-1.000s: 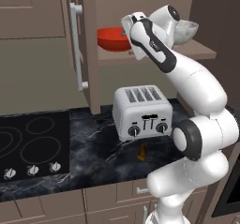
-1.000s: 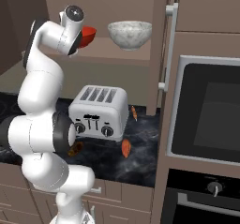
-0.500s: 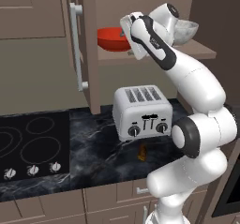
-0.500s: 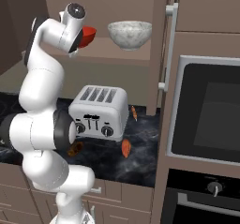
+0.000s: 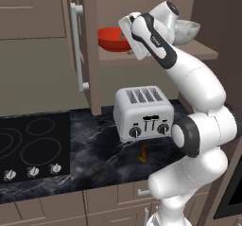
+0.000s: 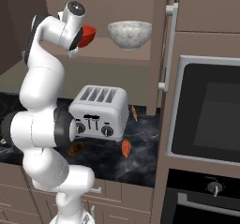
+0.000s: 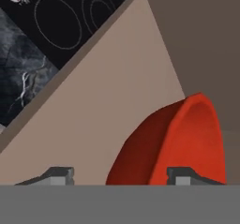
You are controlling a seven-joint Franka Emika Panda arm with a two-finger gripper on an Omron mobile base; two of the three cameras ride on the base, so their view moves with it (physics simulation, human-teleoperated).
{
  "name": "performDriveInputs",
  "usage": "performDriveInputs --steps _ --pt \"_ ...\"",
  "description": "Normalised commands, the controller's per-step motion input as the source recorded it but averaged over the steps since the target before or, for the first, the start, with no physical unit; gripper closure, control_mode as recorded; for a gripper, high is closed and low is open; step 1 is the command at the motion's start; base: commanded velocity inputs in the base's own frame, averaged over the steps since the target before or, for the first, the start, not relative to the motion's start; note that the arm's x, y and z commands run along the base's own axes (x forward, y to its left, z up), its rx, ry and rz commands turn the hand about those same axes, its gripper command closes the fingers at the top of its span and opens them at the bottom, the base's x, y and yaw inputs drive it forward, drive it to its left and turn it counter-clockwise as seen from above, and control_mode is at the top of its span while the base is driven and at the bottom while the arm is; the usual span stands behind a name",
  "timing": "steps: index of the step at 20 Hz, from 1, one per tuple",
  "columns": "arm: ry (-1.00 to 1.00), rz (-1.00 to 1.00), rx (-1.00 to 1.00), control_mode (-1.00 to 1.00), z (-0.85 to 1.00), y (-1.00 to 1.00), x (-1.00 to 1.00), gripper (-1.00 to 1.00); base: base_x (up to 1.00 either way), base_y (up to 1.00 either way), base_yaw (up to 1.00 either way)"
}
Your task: Pick both bowls and place them on the counter. Then place the sweet potato in one bowl and place the sweet potato in the other bowl.
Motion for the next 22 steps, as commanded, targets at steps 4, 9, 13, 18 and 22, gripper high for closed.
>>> performDriveInputs --steps 4,9,13,18,22 --pt "-0.02 0.06 -0.03 -1.0 -0.16 0.06 0.24 1.0 0.0 0.0 0.0" --pt "-0.01 0.06 -0.03 -1.0 -0.14 0.07 0.23 1.0 0.0 0.0 0.0" --pt "-0.04 0.05 -0.01 -1.0 -0.09 0.04 0.03 1.0 0.0 0.0 0.0" --pt "-0.08 0.02 0.0 -1.0 -0.1 0.0 -0.18 1.0 0.0 0.0 0.0" --pt "-0.1 0.0 0.0 -1.0 -0.05 0.01 -0.34 1.0 0.0 0.0 0.0"
